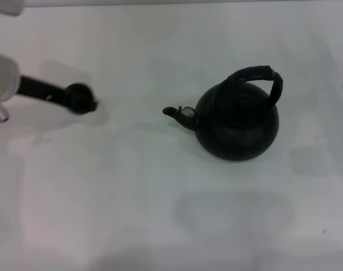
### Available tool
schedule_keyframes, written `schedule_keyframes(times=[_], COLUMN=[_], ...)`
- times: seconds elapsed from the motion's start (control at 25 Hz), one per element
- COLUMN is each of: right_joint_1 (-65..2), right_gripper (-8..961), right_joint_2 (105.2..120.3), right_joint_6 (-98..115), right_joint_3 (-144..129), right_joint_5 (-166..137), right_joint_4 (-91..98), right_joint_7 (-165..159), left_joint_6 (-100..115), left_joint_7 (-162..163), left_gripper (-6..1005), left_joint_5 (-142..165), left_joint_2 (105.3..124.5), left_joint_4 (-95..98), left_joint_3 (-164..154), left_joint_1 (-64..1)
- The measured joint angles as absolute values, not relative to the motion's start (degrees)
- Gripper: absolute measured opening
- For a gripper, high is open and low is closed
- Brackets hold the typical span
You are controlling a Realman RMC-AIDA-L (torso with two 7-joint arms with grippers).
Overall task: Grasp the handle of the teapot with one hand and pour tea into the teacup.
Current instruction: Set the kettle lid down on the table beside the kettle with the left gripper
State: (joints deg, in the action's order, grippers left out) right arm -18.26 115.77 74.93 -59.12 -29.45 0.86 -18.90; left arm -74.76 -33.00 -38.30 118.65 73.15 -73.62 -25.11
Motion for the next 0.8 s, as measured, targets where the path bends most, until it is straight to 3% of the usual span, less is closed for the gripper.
schedule_keyframes(times=[0.36,0.8], right_joint_1=[-18.4,-18.4], right_gripper=[874,874], right_joint_2=[115.91,115.87], right_joint_6=[76.1,76.0], right_joint_3=[-59.2,-59.2], right_joint_5=[-29.5,-29.3], right_joint_4=[0.9,0.9], right_joint_7=[-19.3,-19.7], left_joint_6=[-73.7,-72.0], left_joint_7=[-36.9,-36.1], left_gripper=[704,705], left_joint_5=[-42.5,-44.9], left_joint_2=[118.90,119.09], left_joint_4=[61.1,55.7], left_joint_3=[-75.3,-84.0], left_joint_1=[-36.4,-40.4])
